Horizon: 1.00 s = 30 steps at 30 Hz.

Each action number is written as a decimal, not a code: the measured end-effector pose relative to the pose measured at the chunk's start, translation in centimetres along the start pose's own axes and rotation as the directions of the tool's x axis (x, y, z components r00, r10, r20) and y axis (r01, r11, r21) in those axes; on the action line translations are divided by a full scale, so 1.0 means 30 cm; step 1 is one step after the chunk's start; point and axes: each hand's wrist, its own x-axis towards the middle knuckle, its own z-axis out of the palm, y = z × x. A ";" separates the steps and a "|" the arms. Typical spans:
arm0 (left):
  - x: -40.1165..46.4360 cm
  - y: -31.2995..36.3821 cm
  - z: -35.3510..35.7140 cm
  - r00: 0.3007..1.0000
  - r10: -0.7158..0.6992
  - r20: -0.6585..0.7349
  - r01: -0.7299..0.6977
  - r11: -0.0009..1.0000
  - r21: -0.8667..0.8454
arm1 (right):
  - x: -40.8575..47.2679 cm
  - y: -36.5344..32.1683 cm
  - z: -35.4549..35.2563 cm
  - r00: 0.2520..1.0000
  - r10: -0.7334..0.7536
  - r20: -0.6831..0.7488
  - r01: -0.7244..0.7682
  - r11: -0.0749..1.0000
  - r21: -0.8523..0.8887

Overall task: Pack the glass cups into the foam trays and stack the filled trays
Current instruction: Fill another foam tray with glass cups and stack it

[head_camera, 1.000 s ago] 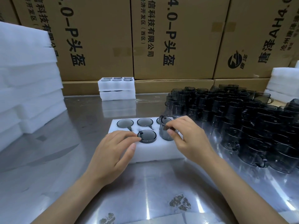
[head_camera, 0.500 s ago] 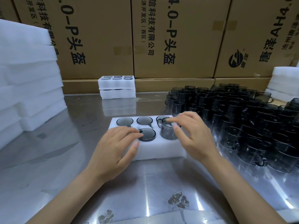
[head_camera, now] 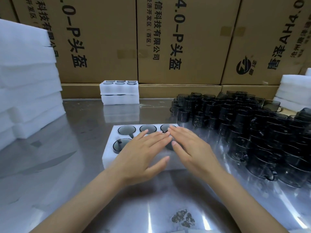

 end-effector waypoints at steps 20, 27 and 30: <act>-0.026 0.013 0.043 0.991 -0.084 0.108 0.064 0.982 0.179 | -0.039 -0.039 0.021 0.977 0.110 0.181 -0.061 0.965 -0.256; -0.155 -0.110 -0.008 0.697 -0.670 -0.256 0.612 0.741 -0.276 | -0.049 0.008 0.018 0.791 0.590 0.161 -0.584 0.652 0.483; -0.171 -0.190 -0.001 0.476 -0.874 0.100 0.833 0.411 -0.370 | -0.031 -0.007 0.023 0.735 0.603 0.310 -0.655 0.514 0.554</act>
